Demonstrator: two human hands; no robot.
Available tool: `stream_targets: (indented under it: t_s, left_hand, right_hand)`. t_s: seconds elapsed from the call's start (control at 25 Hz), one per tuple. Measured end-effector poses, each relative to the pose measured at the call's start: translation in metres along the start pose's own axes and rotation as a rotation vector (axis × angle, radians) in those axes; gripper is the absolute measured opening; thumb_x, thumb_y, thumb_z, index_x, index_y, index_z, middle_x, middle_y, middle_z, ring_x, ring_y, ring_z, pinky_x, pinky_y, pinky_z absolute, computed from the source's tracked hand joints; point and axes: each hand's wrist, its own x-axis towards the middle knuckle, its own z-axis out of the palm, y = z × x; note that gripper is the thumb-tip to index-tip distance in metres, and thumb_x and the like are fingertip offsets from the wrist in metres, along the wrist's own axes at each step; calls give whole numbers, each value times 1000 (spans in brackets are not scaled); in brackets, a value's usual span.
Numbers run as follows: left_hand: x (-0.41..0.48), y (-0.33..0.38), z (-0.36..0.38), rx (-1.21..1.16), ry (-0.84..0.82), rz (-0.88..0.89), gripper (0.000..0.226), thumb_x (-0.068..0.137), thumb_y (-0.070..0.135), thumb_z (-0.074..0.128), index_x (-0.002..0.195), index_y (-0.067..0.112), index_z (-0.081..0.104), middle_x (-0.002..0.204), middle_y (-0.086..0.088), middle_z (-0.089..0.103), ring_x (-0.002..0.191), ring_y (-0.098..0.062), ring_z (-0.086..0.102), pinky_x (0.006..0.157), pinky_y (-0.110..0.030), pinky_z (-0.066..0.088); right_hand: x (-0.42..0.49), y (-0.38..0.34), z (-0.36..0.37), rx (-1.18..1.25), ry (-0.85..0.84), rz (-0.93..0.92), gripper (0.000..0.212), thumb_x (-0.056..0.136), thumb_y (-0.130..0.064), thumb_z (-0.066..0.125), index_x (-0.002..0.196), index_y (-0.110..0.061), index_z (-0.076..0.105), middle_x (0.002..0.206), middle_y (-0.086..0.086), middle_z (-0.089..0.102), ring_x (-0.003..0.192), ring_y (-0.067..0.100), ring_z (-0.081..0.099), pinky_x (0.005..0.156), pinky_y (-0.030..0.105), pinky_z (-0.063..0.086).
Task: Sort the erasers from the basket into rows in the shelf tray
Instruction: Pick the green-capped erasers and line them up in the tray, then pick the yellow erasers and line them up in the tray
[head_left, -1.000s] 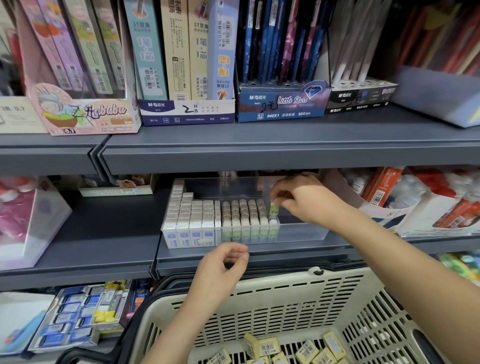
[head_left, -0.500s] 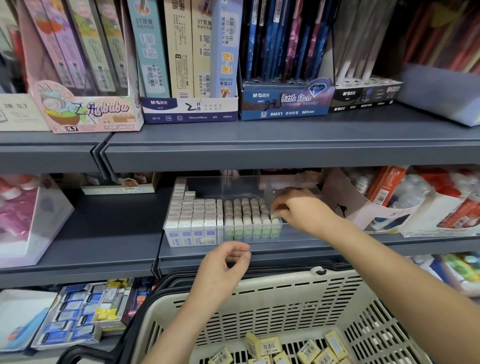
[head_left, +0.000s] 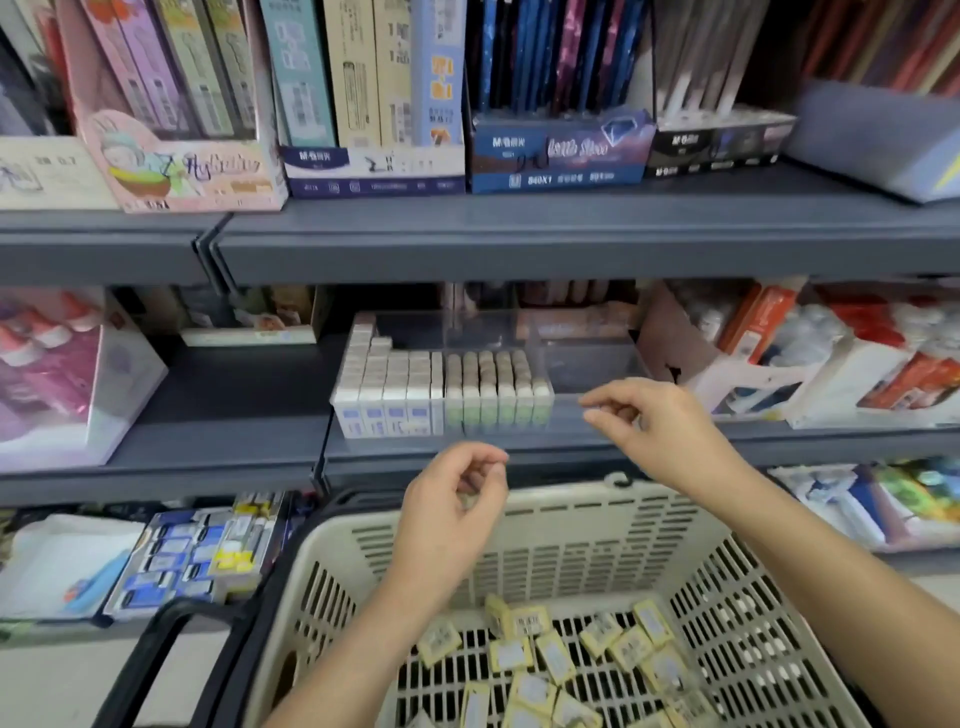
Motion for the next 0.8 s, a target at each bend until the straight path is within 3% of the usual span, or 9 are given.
stream_targets:
  t_s: [0.16,0.36,0.44,0.52,0.64,0.8]
  left_hand:
    - [-34,-22,29,37,-189,-136,16,87,18,58,87,34,60,83,14,63,79,2,56,73,-12,46]
    - [-74,-84,50,154,-268,-455,9,91,12,55,96,16,62,91,6,60,87,-11,56,66,-7,42]
    - [-85,-100,51,216,-321,-537,15,93,15,53,103,8,62,99,-1,61,90,-14,57,64,-10,43]
    - [-94,-108,52,229,-391,-589,13,93,16,53,100,10,62,101,-4,61,92,-17,58,64,-16,44]
    - [-105,-112,55,238,-506,-647,5,92,21,54,92,18,58,97,1,58,89,-17,56,62,-19,43]
    - [-114,-118,62,260,-640,-678,9,90,20,57,97,14,59,99,-1,59,93,-16,57,81,-27,48]
  right_hand:
    - [-62,26,24,145,-89,63,11,84,-26,65,75,-32,67,61,-24,60,62,-11,56,59,2,38]
    - [-110,66,102,-31,-662,159,16,86,-28,63,86,-14,72,79,-5,68,70,5,60,68,22,51]
    - [-128,73,128,-151,-879,189,31,85,-32,63,93,-3,69,79,7,67,69,18,60,62,28,48]
    - [-149,76,147,-256,-1069,217,41,80,-38,68,102,-4,61,93,10,64,77,20,55,63,29,42]
    - [-168,77,158,-264,-1084,246,65,69,-46,76,114,-13,42,110,5,56,92,20,54,68,32,43]
    - [-175,75,160,-282,-1020,245,82,65,-46,78,126,-16,33,126,5,46,108,23,51,82,36,47]
